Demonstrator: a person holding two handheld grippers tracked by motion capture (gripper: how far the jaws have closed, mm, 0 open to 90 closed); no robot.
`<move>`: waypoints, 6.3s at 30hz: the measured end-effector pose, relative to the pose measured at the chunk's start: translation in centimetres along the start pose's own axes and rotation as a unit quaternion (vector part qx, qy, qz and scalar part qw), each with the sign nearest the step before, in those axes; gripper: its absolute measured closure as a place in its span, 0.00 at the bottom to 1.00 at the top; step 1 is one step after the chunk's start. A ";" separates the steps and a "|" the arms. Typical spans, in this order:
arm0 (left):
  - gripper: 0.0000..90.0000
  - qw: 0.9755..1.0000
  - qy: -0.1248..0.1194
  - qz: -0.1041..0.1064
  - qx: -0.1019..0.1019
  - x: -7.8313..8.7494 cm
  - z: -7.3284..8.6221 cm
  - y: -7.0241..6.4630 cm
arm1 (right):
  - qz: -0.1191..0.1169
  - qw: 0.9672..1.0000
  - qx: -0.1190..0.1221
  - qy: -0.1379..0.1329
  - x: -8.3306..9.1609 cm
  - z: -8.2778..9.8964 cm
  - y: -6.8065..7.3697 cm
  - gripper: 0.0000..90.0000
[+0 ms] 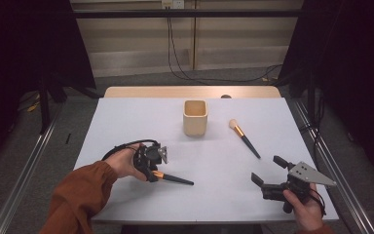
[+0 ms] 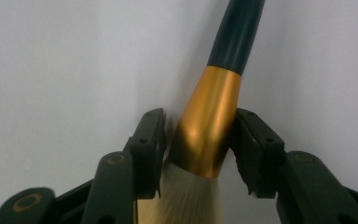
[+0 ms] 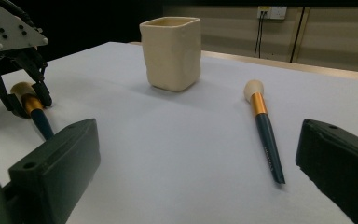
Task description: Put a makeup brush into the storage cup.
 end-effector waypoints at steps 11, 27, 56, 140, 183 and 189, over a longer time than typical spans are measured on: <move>0.71 1.000 0.016 0.005 -0.008 0.1 -0.1 -0.3 | 0.000 1.000 -0.001 0.001 -0.1 0.0 0.0 0.00; 0.73 0.999 -0.006 0.021 0.032 0.6 0.2 0.1 | 0.000 1.000 -0.002 0.002 -0.1 0.0 -0.1 0.00; 0.74 0.965 -0.225 0.048 0.128 3.9 0.9 0.3 | 0.001 1.000 -0.004 -0.001 -0.1 0.0 -0.1 0.00; 0.74 0.973 -0.222 0.055 0.026 7.2 -6.1 -3.3 | -0.224 0.946 0.193 0.133 -5.8 -6.1 8.3 0.01; 0.74 0.991 -0.111 0.070 0.003 5.7 -6.9 -3.4 | -0.220 0.813 0.345 0.415 -9.9 -3.4 9.8 0.05; 0.74 0.991 -0.110 0.073 0.006 5.6 -6.9 -3.4 | -0.215 0.802 0.347 0.436 -10.5 -3.0 10.6 0.10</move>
Point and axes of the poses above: each handheld gripper's, and its own axes: x roughly backward along the jaws, z roughly out of its underside, y roughly to its left, the point moved 8 cm from there along -x, roughly forward along the jaws, and after that the axes turned 15 degrees about y, right-handed, at the moved point
